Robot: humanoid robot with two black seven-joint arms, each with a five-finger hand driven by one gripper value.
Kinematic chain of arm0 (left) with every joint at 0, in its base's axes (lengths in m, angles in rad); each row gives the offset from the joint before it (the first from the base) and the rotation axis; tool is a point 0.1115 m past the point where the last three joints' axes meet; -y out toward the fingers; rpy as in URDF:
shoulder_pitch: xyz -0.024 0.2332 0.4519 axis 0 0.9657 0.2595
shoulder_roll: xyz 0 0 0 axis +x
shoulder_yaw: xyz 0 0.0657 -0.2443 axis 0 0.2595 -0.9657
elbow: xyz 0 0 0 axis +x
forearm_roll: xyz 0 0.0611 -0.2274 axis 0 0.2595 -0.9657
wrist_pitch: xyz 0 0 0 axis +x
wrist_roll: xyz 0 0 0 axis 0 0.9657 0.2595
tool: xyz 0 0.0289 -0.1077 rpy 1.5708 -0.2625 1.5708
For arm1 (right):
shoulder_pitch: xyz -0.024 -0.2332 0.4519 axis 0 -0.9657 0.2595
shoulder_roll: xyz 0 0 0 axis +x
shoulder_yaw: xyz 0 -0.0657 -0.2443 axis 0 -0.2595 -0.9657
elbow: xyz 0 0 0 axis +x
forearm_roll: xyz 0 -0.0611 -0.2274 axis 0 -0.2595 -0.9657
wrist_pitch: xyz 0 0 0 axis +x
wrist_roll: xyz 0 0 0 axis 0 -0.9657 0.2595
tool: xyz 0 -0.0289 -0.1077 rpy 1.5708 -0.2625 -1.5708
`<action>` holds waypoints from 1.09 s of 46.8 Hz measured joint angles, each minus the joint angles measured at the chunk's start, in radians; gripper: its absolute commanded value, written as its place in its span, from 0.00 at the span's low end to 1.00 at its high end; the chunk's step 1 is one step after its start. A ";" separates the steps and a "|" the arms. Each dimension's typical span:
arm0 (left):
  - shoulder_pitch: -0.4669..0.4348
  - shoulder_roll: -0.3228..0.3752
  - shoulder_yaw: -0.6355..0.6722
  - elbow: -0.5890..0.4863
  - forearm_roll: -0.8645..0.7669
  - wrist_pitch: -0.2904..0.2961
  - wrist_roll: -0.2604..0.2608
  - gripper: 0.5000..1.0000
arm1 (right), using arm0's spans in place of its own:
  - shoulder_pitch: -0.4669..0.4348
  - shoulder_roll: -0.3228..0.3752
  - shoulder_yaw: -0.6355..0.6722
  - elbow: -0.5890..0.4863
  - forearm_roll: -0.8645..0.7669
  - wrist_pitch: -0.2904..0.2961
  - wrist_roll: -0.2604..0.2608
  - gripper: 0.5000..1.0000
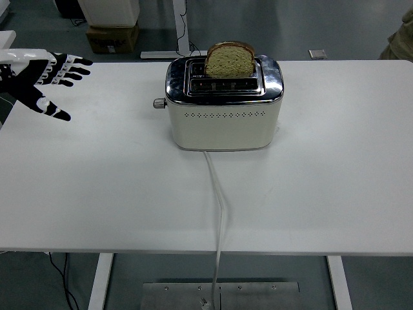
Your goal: Press down toaster
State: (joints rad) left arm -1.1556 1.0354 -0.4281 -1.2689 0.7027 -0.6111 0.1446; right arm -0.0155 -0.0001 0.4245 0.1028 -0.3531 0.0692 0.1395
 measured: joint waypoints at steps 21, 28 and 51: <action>-0.036 -0.160 0.055 0.042 0.363 0.000 0.000 1.00 | 0.000 0.000 -0.001 0.000 0.000 0.000 0.000 1.00; -0.067 -0.248 0.114 0.101 0.383 0.000 0.000 1.00 | 0.000 0.000 -0.001 0.000 0.000 -0.001 0.000 1.00; -0.109 -0.355 0.163 0.168 0.393 0.000 0.000 1.00 | 0.000 0.000 0.001 0.000 0.002 0.000 0.000 1.00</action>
State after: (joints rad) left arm -1.2645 0.6807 -0.2653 -1.1009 1.0959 -0.6109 0.1444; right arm -0.0156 0.0001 0.4250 0.1028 -0.3512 0.0689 0.1394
